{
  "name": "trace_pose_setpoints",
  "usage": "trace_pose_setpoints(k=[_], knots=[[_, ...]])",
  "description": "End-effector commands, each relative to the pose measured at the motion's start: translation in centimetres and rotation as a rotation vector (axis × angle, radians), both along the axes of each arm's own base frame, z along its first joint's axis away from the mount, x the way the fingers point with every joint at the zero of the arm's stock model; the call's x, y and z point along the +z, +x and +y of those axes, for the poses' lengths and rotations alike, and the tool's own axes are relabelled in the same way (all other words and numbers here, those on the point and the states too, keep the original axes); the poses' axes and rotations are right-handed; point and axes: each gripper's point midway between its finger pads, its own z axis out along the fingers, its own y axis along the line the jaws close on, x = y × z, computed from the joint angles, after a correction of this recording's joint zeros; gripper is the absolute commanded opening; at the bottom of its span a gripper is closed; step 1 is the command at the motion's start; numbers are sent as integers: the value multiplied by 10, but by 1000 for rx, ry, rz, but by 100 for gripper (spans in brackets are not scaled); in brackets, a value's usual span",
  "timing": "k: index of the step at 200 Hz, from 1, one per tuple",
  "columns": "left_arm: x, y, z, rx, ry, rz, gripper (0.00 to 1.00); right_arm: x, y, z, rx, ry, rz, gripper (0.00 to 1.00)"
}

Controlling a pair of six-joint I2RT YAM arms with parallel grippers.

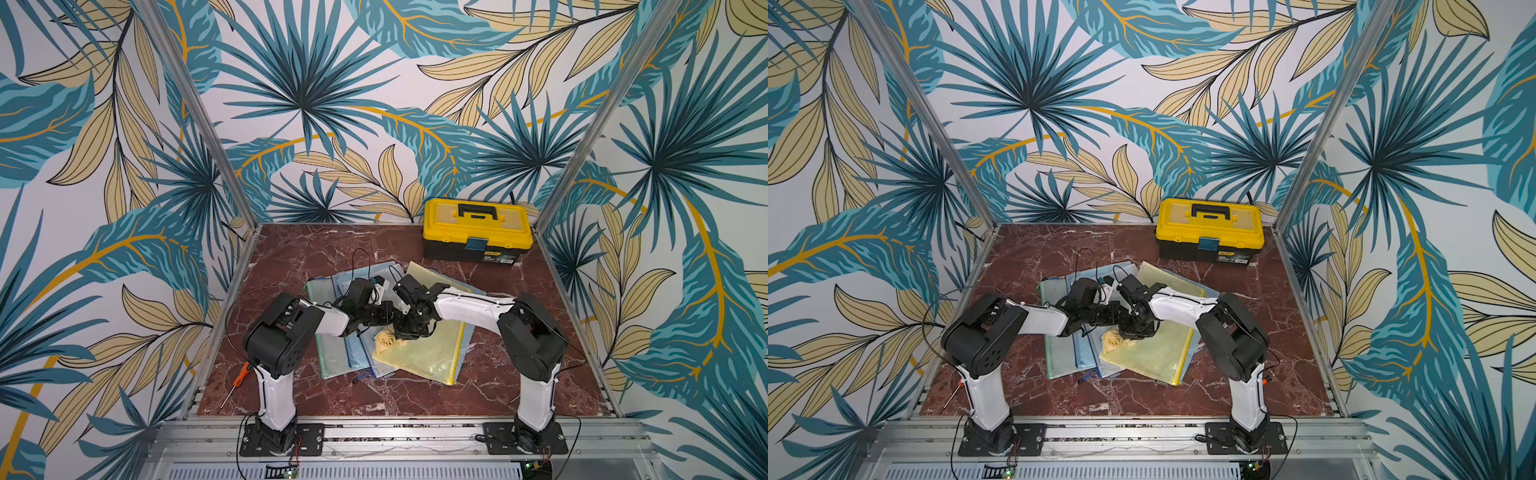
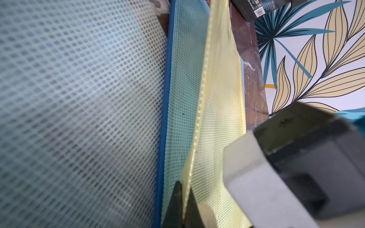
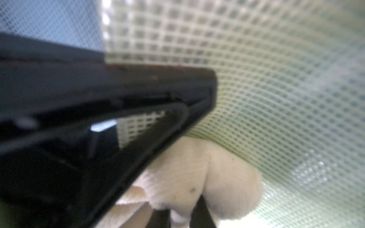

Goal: Wipe the document bag
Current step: Wipe the dirt from the document bag.

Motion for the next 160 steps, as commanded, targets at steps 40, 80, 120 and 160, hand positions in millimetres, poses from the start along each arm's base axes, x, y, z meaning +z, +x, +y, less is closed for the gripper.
trace_pose_setpoints(k=[40, 80, 120, 160], knots=[[13, 11, 12, 28, -23, -43, 0, -30, -79, -154, -145, -358, 188, 0], [18, 12, 12, 28, -31, -51, 0, 9, -62, -108, -103, -286, 85, 0], [16, 13, 12, 35, -29, -46, 0, 1, -62, -46, -24, -208, 90, 0], [15, 11, 14, 30, -29, -41, 0, -25, -84, -88, -57, -312, 143, 0]])
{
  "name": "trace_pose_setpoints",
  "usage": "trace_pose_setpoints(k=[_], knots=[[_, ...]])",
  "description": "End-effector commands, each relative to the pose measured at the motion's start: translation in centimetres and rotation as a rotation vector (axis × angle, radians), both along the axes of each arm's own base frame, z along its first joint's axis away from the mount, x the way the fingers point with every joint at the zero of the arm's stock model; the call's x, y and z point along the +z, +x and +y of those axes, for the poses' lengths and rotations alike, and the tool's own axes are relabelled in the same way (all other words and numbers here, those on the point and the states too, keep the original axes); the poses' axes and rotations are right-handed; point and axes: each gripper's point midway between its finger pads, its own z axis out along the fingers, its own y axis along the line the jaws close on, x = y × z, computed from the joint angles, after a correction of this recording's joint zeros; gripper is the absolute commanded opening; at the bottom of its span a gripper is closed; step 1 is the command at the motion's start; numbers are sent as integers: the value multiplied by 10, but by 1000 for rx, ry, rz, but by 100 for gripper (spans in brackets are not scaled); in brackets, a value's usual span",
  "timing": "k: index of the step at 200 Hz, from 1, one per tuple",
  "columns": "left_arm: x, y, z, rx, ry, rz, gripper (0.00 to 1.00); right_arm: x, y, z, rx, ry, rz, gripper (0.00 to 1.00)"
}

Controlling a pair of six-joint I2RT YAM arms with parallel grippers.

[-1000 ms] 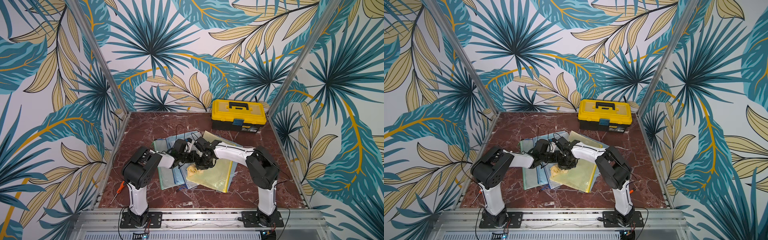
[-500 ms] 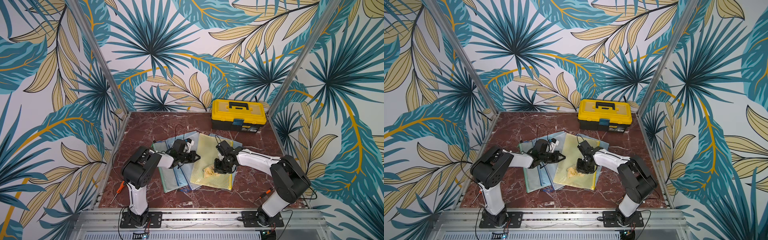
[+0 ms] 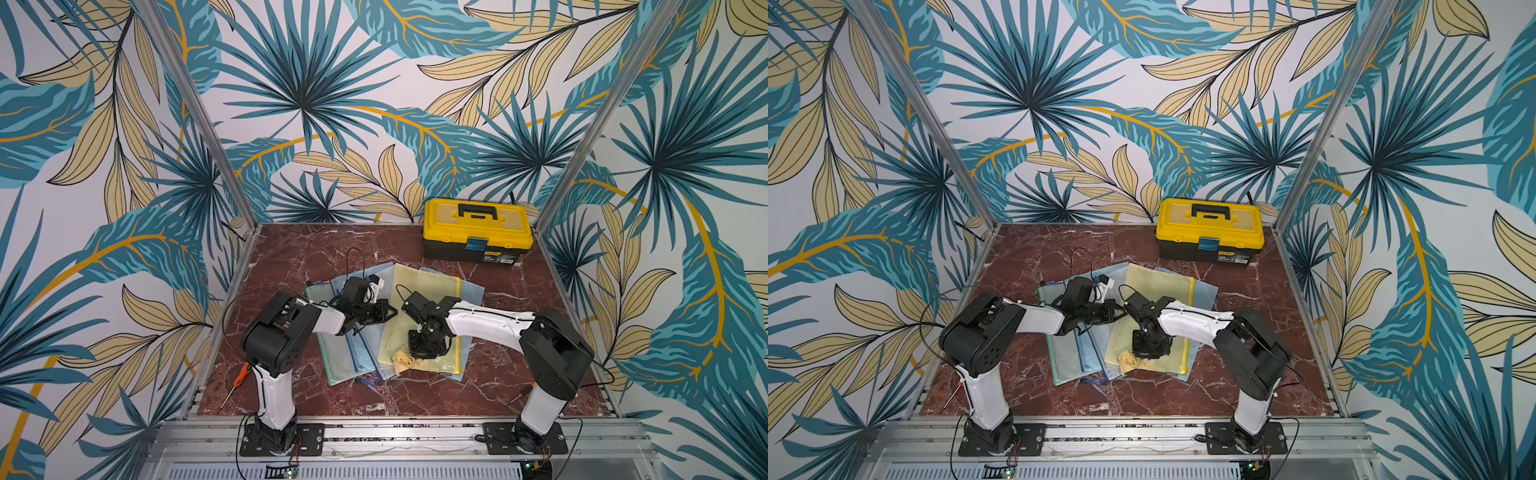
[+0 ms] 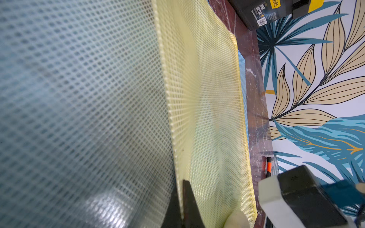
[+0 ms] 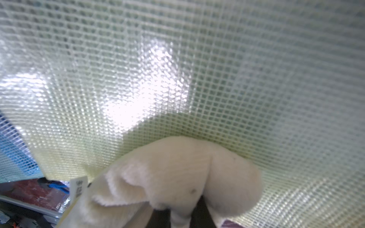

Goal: Wipe the document bag
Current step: Wipe the dirt from the document bag, then pick up the document bag.

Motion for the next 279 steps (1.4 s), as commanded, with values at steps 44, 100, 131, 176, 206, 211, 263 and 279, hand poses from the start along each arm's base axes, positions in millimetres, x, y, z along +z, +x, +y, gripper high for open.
trace_pose_setpoints(k=[44, 100, 131, 176, 206, 211, 263, 279], knots=[[30, 6, 6, 7, -36, -79, 0, -12, -55, -129, -218, -169, 80, 0], [114, -9, -13, -111, -166, -233, 0, 129, -6, -131, -240, -27, -340, 0], [182, -43, -57, -272, -233, -395, 0, 213, 3, -169, -351, -55, -606, 0], [235, -78, -119, -440, -325, -461, 0, 290, -17, -222, -457, -133, -830, 0], [248, -105, -181, -607, -410, -411, 0, 317, -30, -244, -493, -176, -906, 0], [248, -107, -192, -623, -421, -394, 0, 321, -31, -247, -502, -175, -920, 0], [178, -80, -258, -543, -365, -237, 10, 330, -38, -251, -499, -163, -954, 0], [152, -69, -264, -484, -326, -201, 16, 325, -36, -250, -488, -177, -940, 0]])
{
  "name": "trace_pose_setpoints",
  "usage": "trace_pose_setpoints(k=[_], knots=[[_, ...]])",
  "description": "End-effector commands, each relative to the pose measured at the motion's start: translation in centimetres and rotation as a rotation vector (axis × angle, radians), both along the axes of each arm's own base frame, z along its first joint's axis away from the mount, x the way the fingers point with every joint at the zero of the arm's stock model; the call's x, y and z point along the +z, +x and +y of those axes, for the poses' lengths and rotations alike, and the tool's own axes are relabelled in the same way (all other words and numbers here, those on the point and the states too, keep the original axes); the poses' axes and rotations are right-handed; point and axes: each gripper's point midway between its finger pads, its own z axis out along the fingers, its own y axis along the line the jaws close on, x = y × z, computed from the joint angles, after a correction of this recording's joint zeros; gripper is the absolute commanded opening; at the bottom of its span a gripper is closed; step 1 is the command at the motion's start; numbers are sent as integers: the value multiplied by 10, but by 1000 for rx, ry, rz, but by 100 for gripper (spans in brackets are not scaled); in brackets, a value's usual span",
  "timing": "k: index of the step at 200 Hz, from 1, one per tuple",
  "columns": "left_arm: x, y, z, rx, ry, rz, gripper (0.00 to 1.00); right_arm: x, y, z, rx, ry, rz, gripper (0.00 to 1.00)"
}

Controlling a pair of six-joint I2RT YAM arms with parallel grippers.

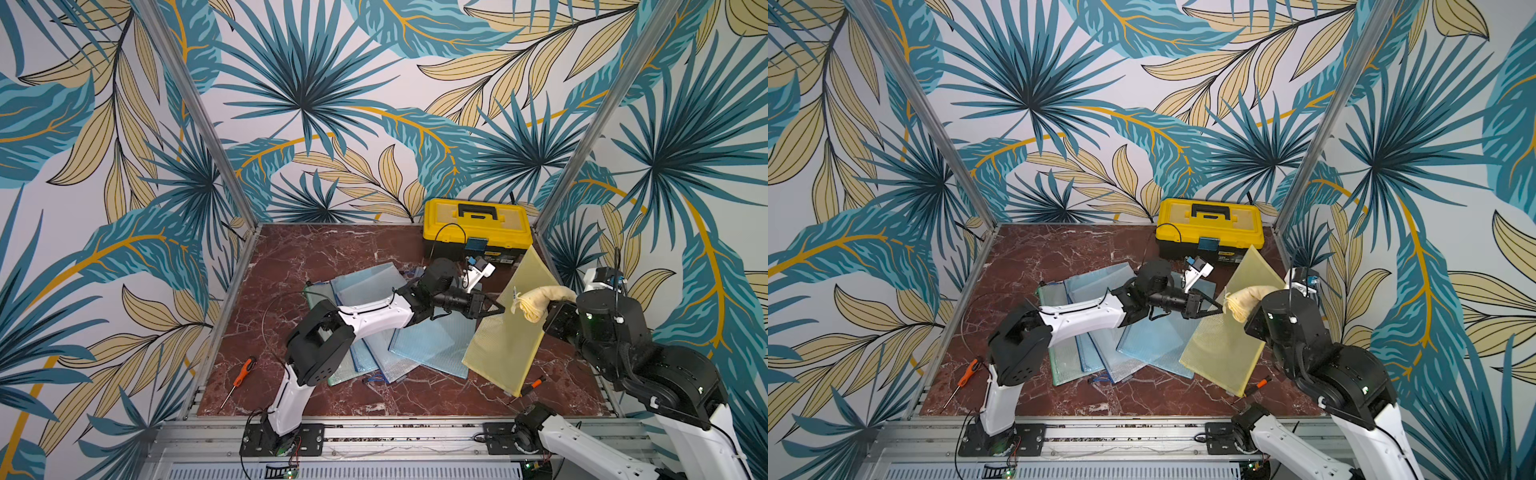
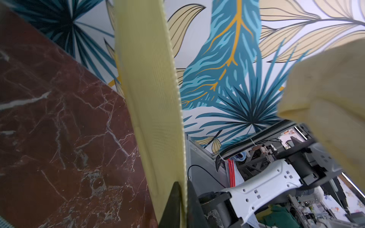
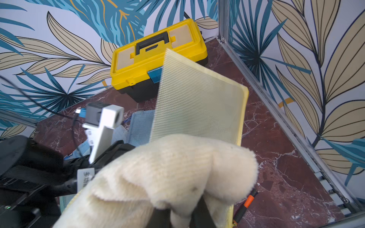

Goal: Wipe the document bag
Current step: Pick up the document bag, then place the document bag at the center of the board.

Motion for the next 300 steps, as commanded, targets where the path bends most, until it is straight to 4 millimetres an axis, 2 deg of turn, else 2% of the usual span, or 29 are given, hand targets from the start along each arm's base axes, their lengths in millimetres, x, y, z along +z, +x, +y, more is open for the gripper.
trace_pose_setpoints(k=[1, 17, 26, 38, 53, 68, 72, 81, 100, 113, 130, 140, 153, 169, 199, 222, 241, 257, 279, 300], knots=[[-30, 26, -7, 106, 56, 75, 17, -8, 0, -5, -6, -59, 38, 0], [-54, 37, -10, 159, 92, 103, 26, -12, 1, -2, 3, -59, 47, 0], [-63, 42, -12, 179, 104, 113, 32, -15, 3, -1, 7, -61, 53, 0], [-71, 47, -14, 198, 113, 118, 35, -20, 4, 2, 13, -64, 65, 0], [-67, 53, -12, 231, 112, 97, 40, -27, 8, 6, 26, -70, 89, 0], [-53, 63, 5, 296, 108, 40, 48, -39, 12, 14, 55, -76, 129, 0], [-47, 67, 13, 319, 108, 21, 51, -43, 13, 16, 63, -77, 143, 0], [-37, 78, 35, 379, 110, -12, 65, -54, 17, 23, 85, -74, 173, 0], [-20, 98, 92, 467, 115, -45, 74, -79, 26, 41, 130, -43, 218, 0], [-23, 106, 136, 528, 141, -49, 79, -95, 33, 52, 151, -17, 237, 0], [-37, 111, 190, 609, 195, -60, 82, -115, 41, 66, 175, 9, 283, 0], [-49, 110, 215, 635, 245, -66, 83, -129, 47, 75, 191, 27, 315, 0], [-66, 105, 235, 638, 316, -74, 85, -147, 54, 89, 218, 64, 346, 0], [-88, 96, 238, 570, 394, -84, 83, -168, 63, 103, 239, 100, 373, 0], [-122, 87, 225, 429, 425, -29, 70, -201, 80, 117, 254, 140, 442, 0], [-145, 92, 223, 417, 477, 8, 68, -209, 90, 118, 247, 155, 457, 0], [-167, 98, 233, 431, 602, 52, 63, -214, 94, 116, 242, 175, 467, 0], [-181, 98, 231, 398, 652, 87, 56, -217, 95, 114, 238, 190, 473, 0], [-187, 98, 229, 380, 658, 100, 52, -221, 94, 112, 236, 195, 486, 0], [-189, 94, 227, 360, 648, 118, 44, -225, 92, 111, 237, 193, 497, 0]])
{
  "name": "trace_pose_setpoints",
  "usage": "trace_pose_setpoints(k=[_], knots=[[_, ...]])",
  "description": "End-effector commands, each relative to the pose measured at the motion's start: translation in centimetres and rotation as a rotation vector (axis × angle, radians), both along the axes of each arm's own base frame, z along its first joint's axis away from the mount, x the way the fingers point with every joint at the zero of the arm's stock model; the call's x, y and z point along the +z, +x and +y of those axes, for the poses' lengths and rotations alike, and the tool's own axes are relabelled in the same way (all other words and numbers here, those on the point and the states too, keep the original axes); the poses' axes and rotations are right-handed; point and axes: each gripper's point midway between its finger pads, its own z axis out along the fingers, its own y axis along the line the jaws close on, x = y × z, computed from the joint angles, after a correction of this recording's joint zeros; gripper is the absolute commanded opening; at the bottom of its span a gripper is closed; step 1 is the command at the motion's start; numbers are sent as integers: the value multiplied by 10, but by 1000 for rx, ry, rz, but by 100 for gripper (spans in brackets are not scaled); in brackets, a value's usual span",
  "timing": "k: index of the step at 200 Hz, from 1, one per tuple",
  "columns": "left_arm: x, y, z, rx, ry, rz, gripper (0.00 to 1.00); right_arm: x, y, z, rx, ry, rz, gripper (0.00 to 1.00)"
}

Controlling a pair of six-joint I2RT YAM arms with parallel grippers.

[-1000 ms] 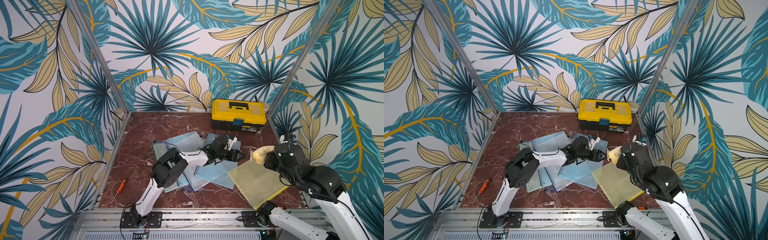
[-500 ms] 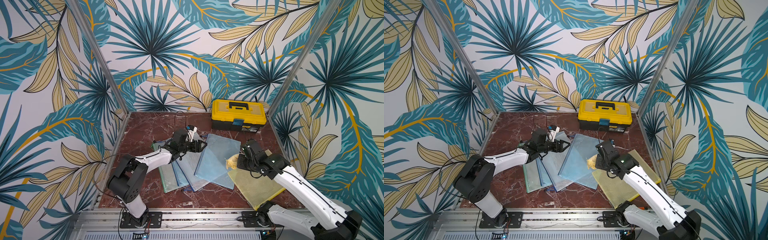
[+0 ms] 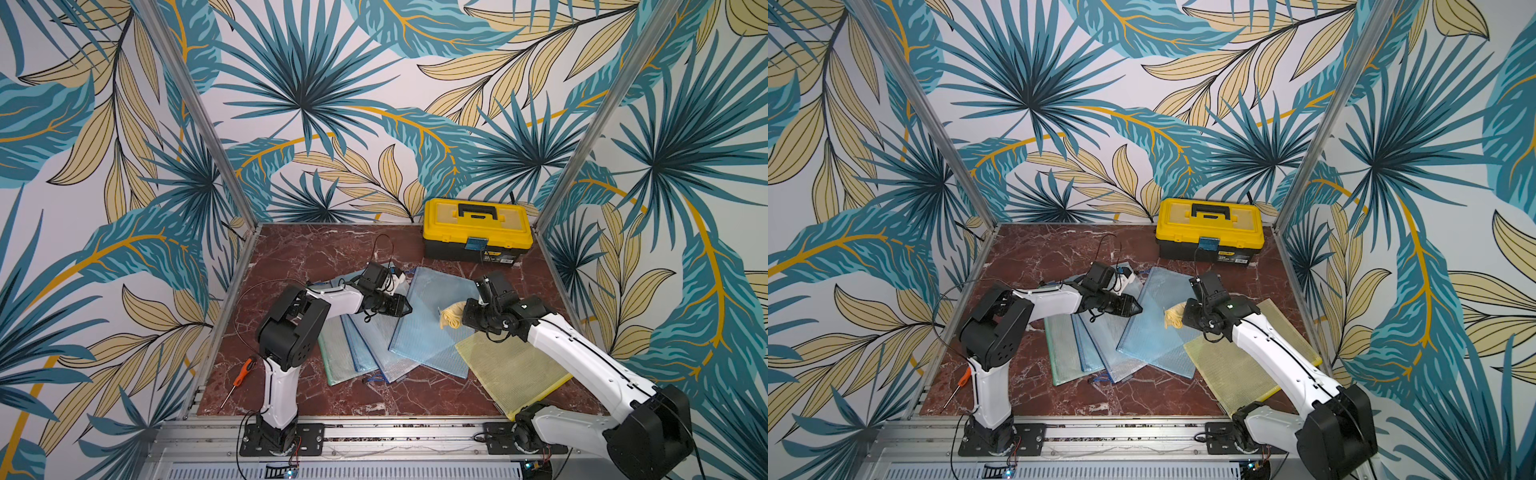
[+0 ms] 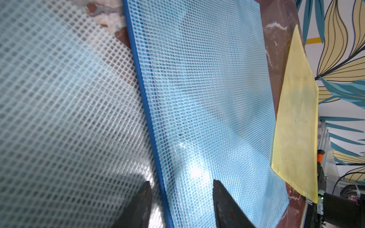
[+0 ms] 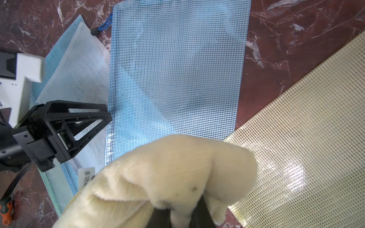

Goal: Wipe the document bag
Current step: Place the document bag at the center of the board, then pick up the document bag.

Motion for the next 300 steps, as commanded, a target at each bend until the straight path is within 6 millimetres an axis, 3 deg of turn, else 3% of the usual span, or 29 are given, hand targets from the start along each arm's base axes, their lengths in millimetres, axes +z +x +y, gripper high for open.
trace_pose_setpoints(k=[1, 58, 83, 90, 114, 146, 176, 207, 241, 300], knots=[[-8, -9, 2, -30, 16, 50, 44, -10, -3, 1, 16, 8, 20, 0], [-9, -20, -9, -80, -35, 109, 24, -15, -6, 1, 27, 8, 37, 0], [-3, -23, -12, -92, -56, 115, 0, -17, -7, 2, 29, 14, 43, 0], [2, -24, -12, -91, -62, 108, 0, -17, -7, 1, 29, 13, 46, 0], [42, -17, -6, -57, -65, -1, 0, -15, -9, 1, 34, 13, 44, 0], [120, -8, 15, 24, -51, -222, 0, -1, -8, 2, 52, 30, -12, 0], [182, -14, 35, 97, -74, -356, 0, 13, -6, 6, 74, 52, -64, 0], [206, -34, 45, 60, -91, -390, 0, 19, -4, 9, 86, 73, -91, 0], [220, -34, 79, 166, 7, -509, 0, 24, -4, 12, 105, 90, -108, 0], [331, -71, 137, 298, -4, -890, 0, 44, -4, 13, 150, 91, -185, 0]])
